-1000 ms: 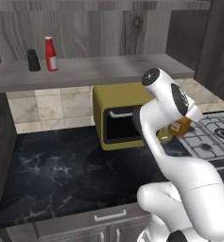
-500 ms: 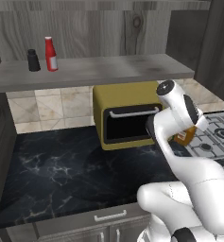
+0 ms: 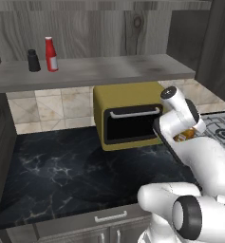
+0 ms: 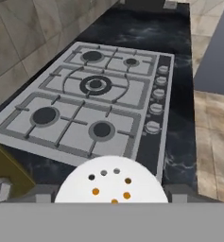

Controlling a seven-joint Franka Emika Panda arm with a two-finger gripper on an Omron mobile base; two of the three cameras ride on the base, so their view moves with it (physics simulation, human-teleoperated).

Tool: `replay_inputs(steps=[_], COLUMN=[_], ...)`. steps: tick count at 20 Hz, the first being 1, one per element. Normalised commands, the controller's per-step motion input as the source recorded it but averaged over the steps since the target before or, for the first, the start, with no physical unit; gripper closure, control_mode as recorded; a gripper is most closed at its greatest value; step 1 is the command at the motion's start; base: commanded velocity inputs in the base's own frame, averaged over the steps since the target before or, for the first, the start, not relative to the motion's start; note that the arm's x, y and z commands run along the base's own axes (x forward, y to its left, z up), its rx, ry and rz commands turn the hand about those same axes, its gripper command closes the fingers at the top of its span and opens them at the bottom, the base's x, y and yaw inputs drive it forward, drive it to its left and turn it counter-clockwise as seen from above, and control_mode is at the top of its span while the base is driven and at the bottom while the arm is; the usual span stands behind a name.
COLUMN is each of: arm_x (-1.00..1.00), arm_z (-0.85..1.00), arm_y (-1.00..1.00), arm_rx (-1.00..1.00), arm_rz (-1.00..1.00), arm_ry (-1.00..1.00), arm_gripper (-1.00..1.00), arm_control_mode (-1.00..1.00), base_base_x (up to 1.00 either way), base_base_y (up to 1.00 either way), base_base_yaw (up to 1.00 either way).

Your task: Collect the turmeric, ketchup, and shaker from the cabinet and place them next to the stove.

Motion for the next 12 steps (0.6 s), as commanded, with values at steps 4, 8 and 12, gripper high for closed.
replay_inputs(steps=[4, 8, 12], arm_x=[0.69, 0.47, 0.24], arm_z=[-0.49, -0.49, -0.51], arm_y=[-0.19, -0.07, 0.0], arm_rx=[0.02, 0.0, 0.0], arm_rz=[-0.01, -0.01, 0.0], arm_ry=[0.0, 0.0, 0.0], arm_gripper=[1.0, 1.0, 1.0], arm_control_mode=[-1.0, -1.0, -1.0], base_base_x=[0.0, 0.0, 0.0], base_base_y=[0.0, 0.0, 0.0], base_base_yaw=[0.0, 0.0, 0.0])
